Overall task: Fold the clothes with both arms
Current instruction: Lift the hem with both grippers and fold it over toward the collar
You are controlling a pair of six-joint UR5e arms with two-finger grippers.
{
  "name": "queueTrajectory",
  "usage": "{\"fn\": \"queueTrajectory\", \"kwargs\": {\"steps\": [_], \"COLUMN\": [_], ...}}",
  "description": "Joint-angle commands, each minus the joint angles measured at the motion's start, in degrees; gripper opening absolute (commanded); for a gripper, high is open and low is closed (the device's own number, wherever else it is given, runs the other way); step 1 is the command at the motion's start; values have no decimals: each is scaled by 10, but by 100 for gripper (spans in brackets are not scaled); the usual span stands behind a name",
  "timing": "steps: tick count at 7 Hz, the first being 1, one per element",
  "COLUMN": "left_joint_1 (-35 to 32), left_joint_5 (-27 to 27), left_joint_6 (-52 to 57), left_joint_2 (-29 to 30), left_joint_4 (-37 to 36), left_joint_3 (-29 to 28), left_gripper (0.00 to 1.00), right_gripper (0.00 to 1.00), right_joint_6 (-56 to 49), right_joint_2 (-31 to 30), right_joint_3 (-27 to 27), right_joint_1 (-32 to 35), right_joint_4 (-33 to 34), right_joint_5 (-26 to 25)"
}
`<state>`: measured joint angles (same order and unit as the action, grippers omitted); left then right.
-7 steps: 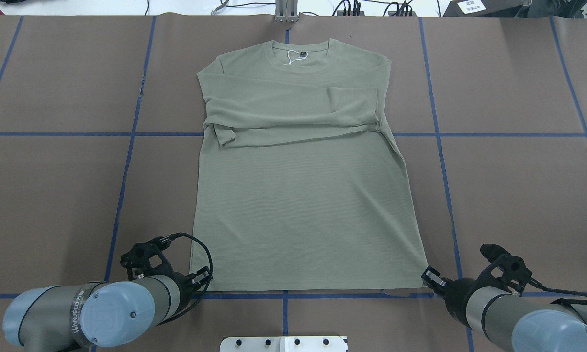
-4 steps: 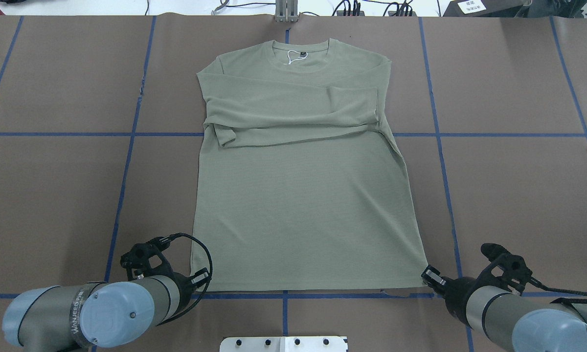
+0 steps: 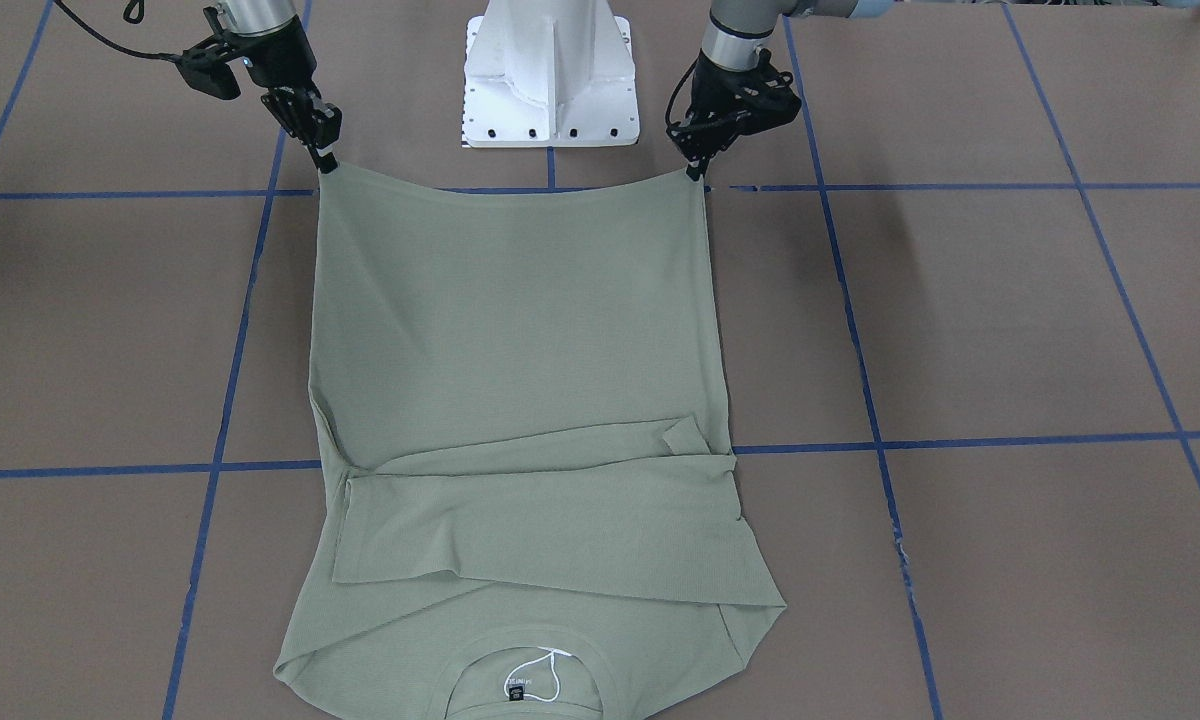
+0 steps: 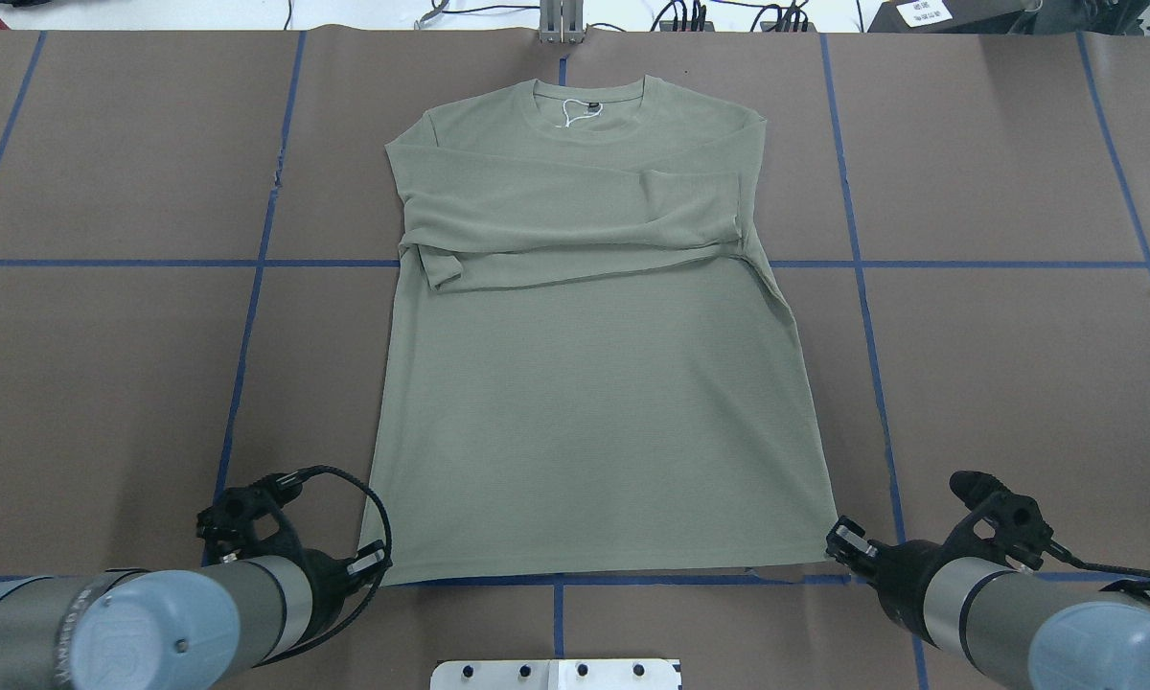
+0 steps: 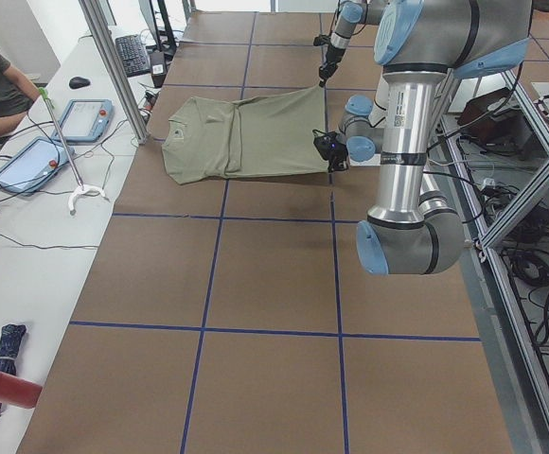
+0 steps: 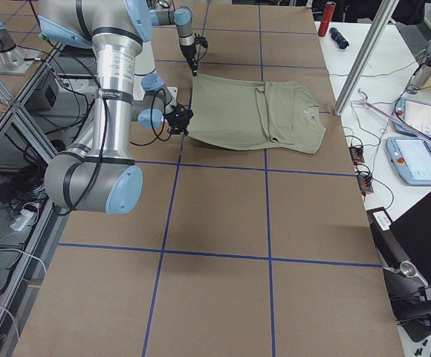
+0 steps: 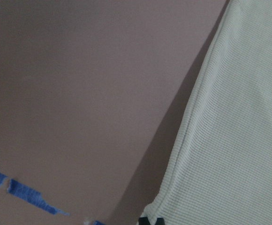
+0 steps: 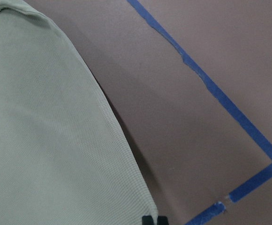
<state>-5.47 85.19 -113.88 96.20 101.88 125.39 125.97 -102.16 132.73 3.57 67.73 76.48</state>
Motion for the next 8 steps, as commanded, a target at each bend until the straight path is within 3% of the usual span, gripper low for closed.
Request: {"fn": "queueTrajectory", "kwargs": {"steps": [1, 4, 5, 6, 7, 8], "left_joint_1": [37, 43, 35, -12, -60, -125], "left_joint_5": [12, 16, 28, 31, 31, 32], "left_joint_6": [-33, -51, -50, -39, 12, 89], "left_joint_2": [-58, -59, -52, -33, 20, 66], "left_joint_4": [-8, -19, -19, -18, -19, -23], "left_joint_3": [99, 127, 156, 157, 130, 78], "left_gripper": [0, 0, 0, 0, 0, 0], "right_gripper": [0, 0, 0, 0, 0, 0], "right_joint_6": [1, 2, 1, -14, -112, -213], "right_joint_2": [-33, -29, -29, -29, 4, 75], "right_joint_3": [67, 98, 114, 108, 80, 36], "right_joint_1": [-1, -20, 2, 51, 96, 164], "right_joint_4": [-1, -1, -1, 9, 52, 77], "right_joint_5": [68, 75, 73, 75, 77, 101]}}
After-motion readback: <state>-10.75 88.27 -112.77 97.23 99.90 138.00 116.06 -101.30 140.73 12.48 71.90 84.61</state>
